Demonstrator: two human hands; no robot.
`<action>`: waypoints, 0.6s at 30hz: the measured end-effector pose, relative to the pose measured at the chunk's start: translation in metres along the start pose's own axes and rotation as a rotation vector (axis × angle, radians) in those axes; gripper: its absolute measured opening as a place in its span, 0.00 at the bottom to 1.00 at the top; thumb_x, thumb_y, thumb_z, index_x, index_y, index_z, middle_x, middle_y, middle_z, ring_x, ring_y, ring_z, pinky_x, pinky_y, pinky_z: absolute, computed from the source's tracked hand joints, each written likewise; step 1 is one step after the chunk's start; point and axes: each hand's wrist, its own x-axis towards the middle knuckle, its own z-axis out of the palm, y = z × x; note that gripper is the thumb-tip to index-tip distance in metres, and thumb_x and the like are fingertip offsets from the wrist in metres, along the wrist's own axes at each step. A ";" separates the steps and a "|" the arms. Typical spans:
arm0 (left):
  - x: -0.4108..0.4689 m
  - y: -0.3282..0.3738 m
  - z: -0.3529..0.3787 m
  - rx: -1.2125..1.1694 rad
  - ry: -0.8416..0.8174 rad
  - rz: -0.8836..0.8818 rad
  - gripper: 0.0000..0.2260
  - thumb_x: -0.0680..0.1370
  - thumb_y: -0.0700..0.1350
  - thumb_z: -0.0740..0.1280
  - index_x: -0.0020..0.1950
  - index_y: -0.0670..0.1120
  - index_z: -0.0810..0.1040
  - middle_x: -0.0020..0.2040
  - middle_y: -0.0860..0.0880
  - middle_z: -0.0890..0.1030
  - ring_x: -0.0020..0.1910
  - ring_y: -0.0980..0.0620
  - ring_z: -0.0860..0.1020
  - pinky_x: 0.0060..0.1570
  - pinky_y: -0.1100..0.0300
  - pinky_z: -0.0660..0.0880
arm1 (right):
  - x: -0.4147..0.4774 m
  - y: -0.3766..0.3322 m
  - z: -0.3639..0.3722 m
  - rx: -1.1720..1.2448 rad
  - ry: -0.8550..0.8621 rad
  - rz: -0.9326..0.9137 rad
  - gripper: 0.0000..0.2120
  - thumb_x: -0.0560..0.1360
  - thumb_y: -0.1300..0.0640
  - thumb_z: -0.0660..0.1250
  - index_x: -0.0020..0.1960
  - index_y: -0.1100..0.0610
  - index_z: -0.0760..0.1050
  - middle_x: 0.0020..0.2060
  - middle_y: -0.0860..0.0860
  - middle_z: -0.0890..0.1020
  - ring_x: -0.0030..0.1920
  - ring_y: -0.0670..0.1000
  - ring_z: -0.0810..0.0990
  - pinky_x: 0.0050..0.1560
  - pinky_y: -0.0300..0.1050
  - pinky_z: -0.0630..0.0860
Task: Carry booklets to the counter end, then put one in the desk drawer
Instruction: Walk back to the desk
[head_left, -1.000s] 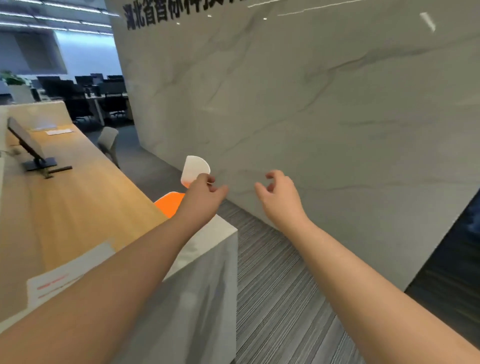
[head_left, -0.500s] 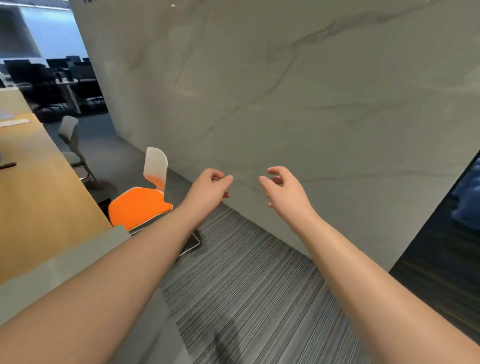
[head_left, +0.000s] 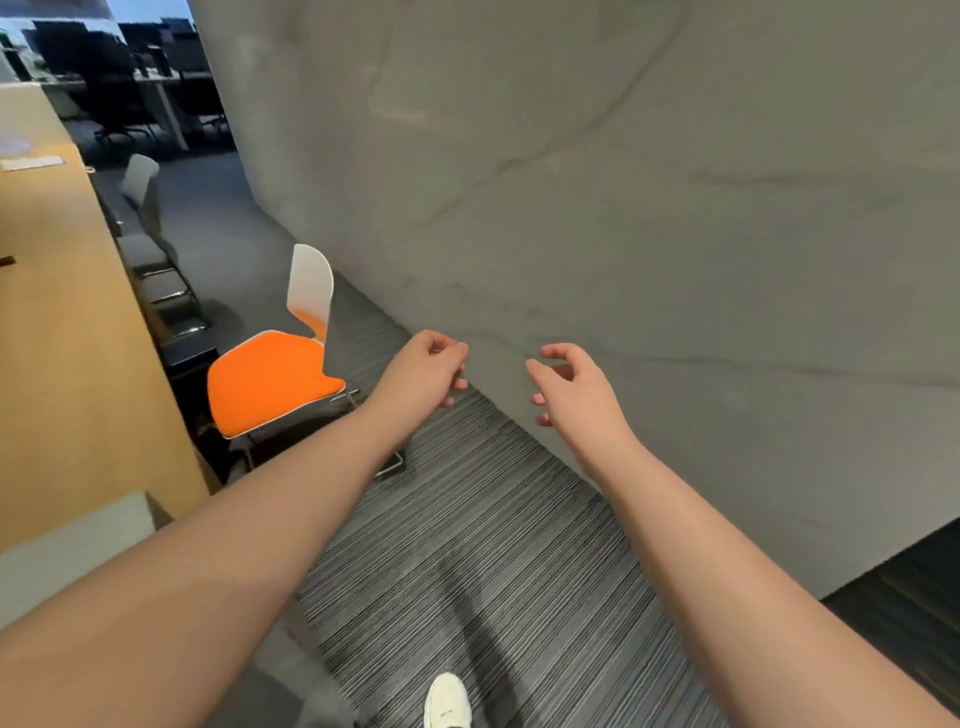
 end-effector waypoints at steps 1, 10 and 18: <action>0.022 0.000 0.000 -0.019 0.003 0.002 0.04 0.83 0.46 0.63 0.52 0.46 0.74 0.48 0.45 0.78 0.37 0.53 0.79 0.34 0.60 0.73 | 0.020 -0.004 0.003 -0.011 0.000 -0.007 0.15 0.79 0.49 0.66 0.64 0.51 0.74 0.44 0.47 0.77 0.40 0.51 0.79 0.55 0.59 0.82; 0.213 0.049 -0.014 -0.084 0.006 0.022 0.10 0.81 0.49 0.63 0.58 0.45 0.74 0.50 0.45 0.80 0.42 0.50 0.81 0.40 0.57 0.76 | 0.204 -0.073 0.004 0.084 0.035 -0.024 0.09 0.81 0.48 0.62 0.58 0.52 0.74 0.52 0.56 0.78 0.38 0.50 0.78 0.38 0.45 0.76; 0.353 0.057 0.004 -0.089 0.016 -0.009 0.07 0.82 0.51 0.63 0.53 0.49 0.75 0.50 0.45 0.81 0.44 0.49 0.83 0.48 0.49 0.79 | 0.350 -0.078 0.042 0.130 -0.036 -0.010 0.08 0.82 0.48 0.61 0.55 0.51 0.74 0.46 0.52 0.78 0.42 0.52 0.78 0.37 0.45 0.76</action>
